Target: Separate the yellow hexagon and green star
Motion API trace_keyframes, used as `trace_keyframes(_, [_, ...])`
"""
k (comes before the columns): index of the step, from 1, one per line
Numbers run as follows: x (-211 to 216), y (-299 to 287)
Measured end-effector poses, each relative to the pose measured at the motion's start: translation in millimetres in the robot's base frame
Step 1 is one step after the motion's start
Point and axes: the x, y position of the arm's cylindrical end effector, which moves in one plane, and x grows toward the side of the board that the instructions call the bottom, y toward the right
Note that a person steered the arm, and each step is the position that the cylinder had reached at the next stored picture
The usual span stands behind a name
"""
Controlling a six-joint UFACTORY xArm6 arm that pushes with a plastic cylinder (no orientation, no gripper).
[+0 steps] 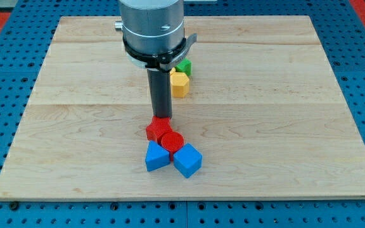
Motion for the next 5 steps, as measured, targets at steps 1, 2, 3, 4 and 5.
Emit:
trace_keyframes(1, [0, 0])
trace_keyframes(2, [0, 0])
trace_keyframes(3, [-22, 30])
trace_keyframes(4, [-52, 43])
trace_keyframes(5, [-67, 31])
